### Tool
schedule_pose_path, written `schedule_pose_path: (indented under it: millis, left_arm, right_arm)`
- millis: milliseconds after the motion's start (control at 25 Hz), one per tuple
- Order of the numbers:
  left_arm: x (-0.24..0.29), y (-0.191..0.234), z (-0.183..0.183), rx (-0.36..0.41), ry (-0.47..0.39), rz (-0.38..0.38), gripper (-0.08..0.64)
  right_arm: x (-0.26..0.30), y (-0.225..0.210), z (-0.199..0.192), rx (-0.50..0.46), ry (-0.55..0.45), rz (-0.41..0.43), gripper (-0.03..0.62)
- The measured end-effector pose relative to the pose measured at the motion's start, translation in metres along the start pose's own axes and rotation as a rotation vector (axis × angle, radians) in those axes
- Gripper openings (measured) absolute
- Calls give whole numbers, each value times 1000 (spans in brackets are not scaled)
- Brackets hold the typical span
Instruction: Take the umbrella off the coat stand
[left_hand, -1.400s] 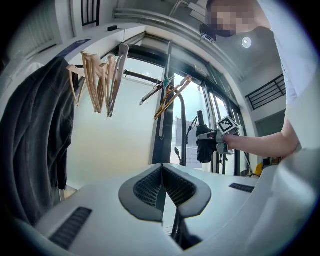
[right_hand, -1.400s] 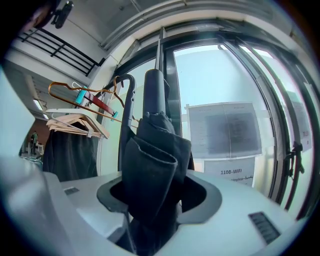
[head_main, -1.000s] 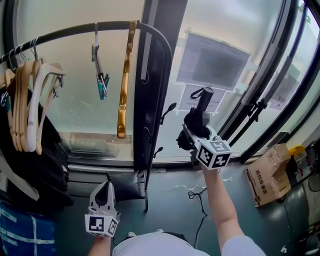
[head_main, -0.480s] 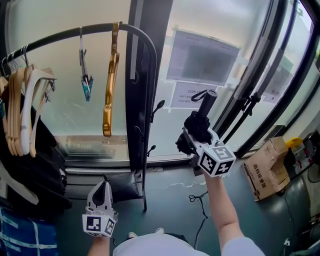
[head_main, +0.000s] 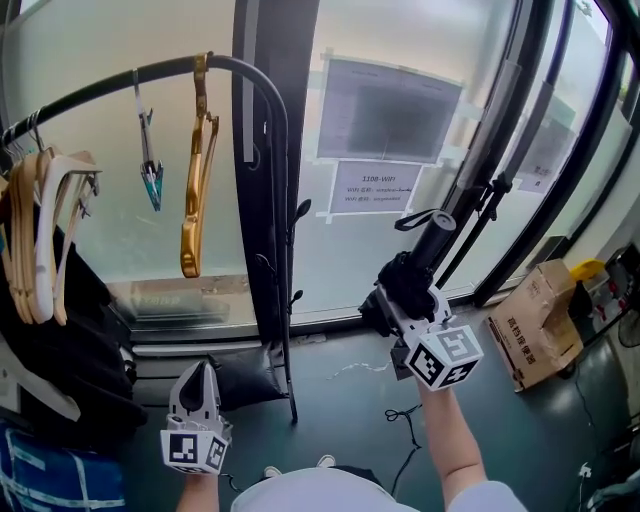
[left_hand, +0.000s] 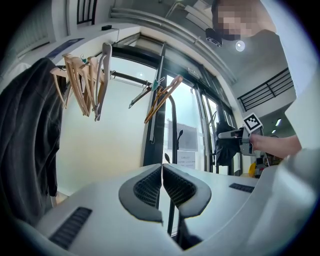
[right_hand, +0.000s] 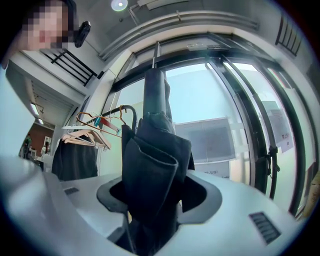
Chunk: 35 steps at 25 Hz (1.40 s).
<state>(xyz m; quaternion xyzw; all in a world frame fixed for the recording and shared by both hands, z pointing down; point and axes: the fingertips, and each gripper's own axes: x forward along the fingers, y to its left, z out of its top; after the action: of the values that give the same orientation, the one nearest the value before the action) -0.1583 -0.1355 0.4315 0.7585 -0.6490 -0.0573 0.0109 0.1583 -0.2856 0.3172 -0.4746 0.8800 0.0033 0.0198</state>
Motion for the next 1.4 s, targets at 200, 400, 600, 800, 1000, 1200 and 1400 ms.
schedule_pose_path:
  millis: [200,400,600,800,1000,1200,1400]
  left_arm:
    - [0,1,6,0,-5,-5,26]
    - [-7,13,16,30,-9,25,26]
    - [-20,32,27,67,-9,72,26]
    - [-31,38,28,79,0,100,26]
    - [-40,39,30,88,11,115,26]
    - [-56,42,29,96,21,138,26]
    - [-72,45,24,88,38,158,26]
  right_arm:
    - [-18,-10,-11,33,9,-44,244]
    - [-39,-12,-19,40,11,-78,244]
    - [-66,-11,-26,29,12,-98,244]
    - [-98,-4,-43,-35,40,-143,244]
    - [-122,2,-53,-44,55,-185,244]
    - [-148,8,-61,-65,90,-245,244]
    - [-162,13,-74,-24,119,-258,244]
